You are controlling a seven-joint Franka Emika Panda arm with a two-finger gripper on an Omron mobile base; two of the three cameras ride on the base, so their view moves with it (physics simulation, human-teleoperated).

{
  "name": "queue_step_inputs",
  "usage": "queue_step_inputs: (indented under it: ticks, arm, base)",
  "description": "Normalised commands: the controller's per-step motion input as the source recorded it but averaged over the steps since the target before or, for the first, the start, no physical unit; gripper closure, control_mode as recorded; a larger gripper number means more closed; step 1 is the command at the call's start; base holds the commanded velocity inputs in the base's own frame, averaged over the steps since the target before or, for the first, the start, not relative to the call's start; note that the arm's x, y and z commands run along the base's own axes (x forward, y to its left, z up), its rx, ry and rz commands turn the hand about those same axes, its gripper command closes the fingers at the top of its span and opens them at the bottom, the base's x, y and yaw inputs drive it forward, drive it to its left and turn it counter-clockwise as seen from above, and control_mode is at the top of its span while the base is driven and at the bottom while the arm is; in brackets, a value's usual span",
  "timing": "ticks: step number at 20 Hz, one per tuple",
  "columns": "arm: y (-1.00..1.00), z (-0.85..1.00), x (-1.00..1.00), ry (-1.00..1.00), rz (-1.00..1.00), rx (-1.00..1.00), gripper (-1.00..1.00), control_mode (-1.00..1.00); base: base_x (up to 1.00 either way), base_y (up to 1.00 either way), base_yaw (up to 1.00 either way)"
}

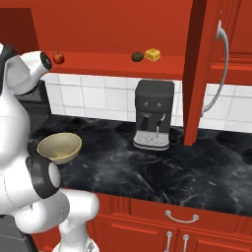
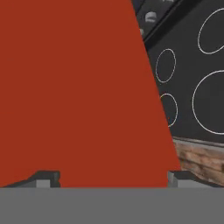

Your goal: Open the cabinet. Pick the apple and kiwi from the cabinet and place them into the bowl. Then close the cabinet.

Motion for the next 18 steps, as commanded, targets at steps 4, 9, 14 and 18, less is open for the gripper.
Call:
queue_step_inputs:
  ticks: [4,9,14,18]
  arm:
    - [0.80,-0.17,0.00,0.10,-0.01,0.12,-1.00,-1.00]
    - [-0.36,0.12,0.10,-0.01,0.00,0.02,-1.00,-1.00]
    - [-1.00,0.11,0.01,-0.04,0.00,-0.07,-1.00,-1.00]
    - [-1.00,0.07,-0.04,-0.22,0.09,-0.29,-1.00,-1.00]
  base:
    - [0.00,0.00,0.00]
    - [0.00,0.00,0.00]
    - [0.00,0.00,0.00]
    - [0.00,0.00,0.00]
